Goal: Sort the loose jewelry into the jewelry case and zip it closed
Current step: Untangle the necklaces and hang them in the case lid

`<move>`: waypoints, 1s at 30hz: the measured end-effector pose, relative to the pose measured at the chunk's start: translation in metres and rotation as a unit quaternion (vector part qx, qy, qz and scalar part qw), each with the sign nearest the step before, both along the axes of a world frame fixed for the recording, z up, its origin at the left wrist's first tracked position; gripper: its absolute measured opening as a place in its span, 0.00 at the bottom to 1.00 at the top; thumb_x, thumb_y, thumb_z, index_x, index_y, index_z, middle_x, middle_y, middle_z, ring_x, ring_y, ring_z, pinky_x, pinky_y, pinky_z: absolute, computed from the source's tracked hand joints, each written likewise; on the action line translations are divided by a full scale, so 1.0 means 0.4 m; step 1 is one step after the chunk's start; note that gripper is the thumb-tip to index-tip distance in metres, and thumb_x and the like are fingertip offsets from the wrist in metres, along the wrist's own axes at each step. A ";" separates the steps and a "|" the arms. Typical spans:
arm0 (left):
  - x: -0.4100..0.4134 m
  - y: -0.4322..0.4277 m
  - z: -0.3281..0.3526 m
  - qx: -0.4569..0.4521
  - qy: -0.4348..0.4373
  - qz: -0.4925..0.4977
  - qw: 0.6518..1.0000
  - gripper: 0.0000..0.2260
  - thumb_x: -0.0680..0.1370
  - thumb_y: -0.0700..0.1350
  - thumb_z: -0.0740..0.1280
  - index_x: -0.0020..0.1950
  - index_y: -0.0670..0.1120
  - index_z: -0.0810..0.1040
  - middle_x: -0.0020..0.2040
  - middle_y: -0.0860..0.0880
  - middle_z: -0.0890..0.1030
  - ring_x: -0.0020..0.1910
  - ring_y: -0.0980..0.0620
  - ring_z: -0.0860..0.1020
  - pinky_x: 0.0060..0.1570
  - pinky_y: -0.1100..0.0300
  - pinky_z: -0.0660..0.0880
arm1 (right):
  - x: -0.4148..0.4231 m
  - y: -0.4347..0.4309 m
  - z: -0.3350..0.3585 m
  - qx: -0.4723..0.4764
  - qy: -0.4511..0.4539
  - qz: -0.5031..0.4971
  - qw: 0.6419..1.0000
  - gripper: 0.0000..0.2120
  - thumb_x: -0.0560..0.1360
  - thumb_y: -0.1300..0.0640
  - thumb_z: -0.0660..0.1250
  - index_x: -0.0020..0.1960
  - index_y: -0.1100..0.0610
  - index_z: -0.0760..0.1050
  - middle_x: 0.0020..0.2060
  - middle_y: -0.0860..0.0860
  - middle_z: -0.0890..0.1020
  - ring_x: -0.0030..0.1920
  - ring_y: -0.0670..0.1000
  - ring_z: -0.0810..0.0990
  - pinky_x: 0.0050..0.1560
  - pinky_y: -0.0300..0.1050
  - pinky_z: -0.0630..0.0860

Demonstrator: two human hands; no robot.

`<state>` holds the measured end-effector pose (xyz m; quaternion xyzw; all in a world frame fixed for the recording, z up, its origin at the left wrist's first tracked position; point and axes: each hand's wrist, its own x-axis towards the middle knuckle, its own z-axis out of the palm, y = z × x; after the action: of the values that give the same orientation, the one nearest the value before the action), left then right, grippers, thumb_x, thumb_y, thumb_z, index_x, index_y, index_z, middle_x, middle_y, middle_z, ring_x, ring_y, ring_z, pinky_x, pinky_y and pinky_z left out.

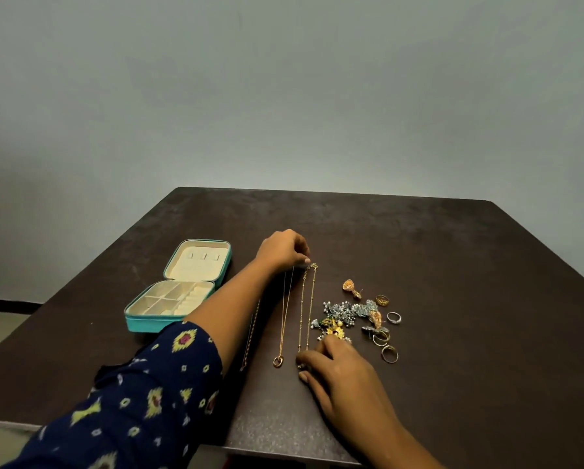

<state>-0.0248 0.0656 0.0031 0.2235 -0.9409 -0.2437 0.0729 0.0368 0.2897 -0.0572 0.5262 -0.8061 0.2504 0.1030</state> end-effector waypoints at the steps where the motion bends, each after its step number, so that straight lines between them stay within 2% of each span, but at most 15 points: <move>1: -0.007 0.001 -0.001 -0.007 -0.004 -0.003 1.000 0.07 0.71 0.46 0.72 0.48 0.47 0.82 0.49 0.48 0.83 0.51 0.50 0.79 0.54 0.54 0.74 | 0.001 0.000 0.000 0.002 0.001 0.001 1.000 0.08 0.71 0.46 0.57 0.44 0.46 0.73 0.36 0.45 0.71 0.36 0.44 0.72 0.32 0.33 0.64; 4: -0.025 0.010 -0.004 -0.027 -0.020 -0.009 0.999 0.06 0.70 0.47 0.73 0.44 0.48 0.81 0.46 0.49 0.83 0.49 0.51 0.79 0.52 0.55 0.73 | -0.001 -0.001 -0.004 0.004 0.007 -0.001 1.000 0.08 0.71 0.46 0.57 0.43 0.46 0.73 0.36 0.44 0.71 0.36 0.44 0.73 0.31 0.33 0.63; 9: -0.040 0.017 -0.012 -0.038 -0.036 -0.015 0.999 0.03 0.71 0.43 0.71 0.39 0.49 0.79 0.44 0.49 0.84 0.49 0.50 0.79 0.54 0.54 0.71 | -0.009 -0.005 -0.019 -0.015 0.019 -0.007 1.000 0.08 0.69 0.46 0.57 0.38 0.48 0.72 0.35 0.43 0.71 0.36 0.42 0.72 0.32 0.31 0.63; 11: -0.042 0.015 -0.017 -0.049 -0.042 -0.013 0.998 0.01 0.73 0.43 0.69 0.41 0.47 0.80 0.45 0.48 0.84 0.50 0.49 0.79 0.55 0.54 0.71 | -0.012 -0.007 -0.024 -0.024 0.022 -0.013 0.999 0.08 0.68 0.46 0.57 0.36 0.48 0.71 0.34 0.43 0.71 0.35 0.42 0.71 0.32 0.32 0.64; 15: -0.039 0.021 -0.012 -0.076 -0.054 -0.024 0.995 0.05 0.76 0.41 0.64 0.45 0.45 0.80 0.49 0.48 0.83 0.53 0.48 0.78 0.53 0.56 0.67 | -0.011 -0.012 -0.029 -0.051 0.042 -0.023 0.998 0.06 0.66 0.46 0.57 0.35 0.47 0.68 0.33 0.42 0.72 0.37 0.42 0.68 0.35 0.33 0.64; 21: -0.020 0.017 0.029 0.011 0.018 0.015 1.000 0.07 0.78 0.38 0.61 0.45 0.39 0.78 0.49 0.43 0.83 0.48 0.46 0.80 0.50 0.55 0.74 | -0.013 -0.010 -0.028 -0.049 0.049 -0.034 0.997 0.06 0.68 0.46 0.57 0.36 0.47 0.65 0.33 0.42 0.72 0.36 0.42 0.66 0.32 0.34 0.63; 24: 0.001 0.020 0.055 0.075 0.065 0.026 0.995 0.08 0.78 0.36 0.60 0.40 0.40 0.76 0.41 0.46 0.81 0.35 0.54 0.78 0.38 0.63 0.76 | -0.006 -0.006 -0.015 -0.031 0.035 -0.036 0.998 0.06 0.69 0.46 0.56 0.37 0.46 0.63 0.33 0.41 0.70 0.36 0.42 0.65 0.30 0.31 0.59; 27: 0.029 0.024 0.074 0.160 0.123 0.039 0.979 0.09 0.77 0.34 0.61 0.37 0.40 0.75 0.36 0.47 0.79 0.29 0.59 0.76 0.34 0.67 0.74 | 0.001 -0.002 -0.009 -0.026 0.017 -0.007 1.000 0.05 0.72 0.47 0.56 0.40 0.47 0.62 0.38 0.42 0.68 0.39 0.41 0.62 0.32 0.29 0.60; 30: 0.066 0.029 0.093 0.233 0.152 0.043 0.960 0.12 0.77 0.34 0.62 0.34 0.43 0.73 0.32 0.47 0.78 0.23 0.62 0.74 0.24 0.70 0.67 | 0.004 0.004 0.006 -0.074 -0.082 0.051 0.993 0.07 0.74 0.48 0.57 0.40 0.49 0.65 0.42 0.43 0.68 0.43 0.39 0.63 0.38 0.30 0.65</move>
<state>0.0014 0.0774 0.0402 0.2355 -0.8253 -0.4840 0.1711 0.0383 0.2913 -0.0547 0.5352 -0.7633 0.3565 0.0621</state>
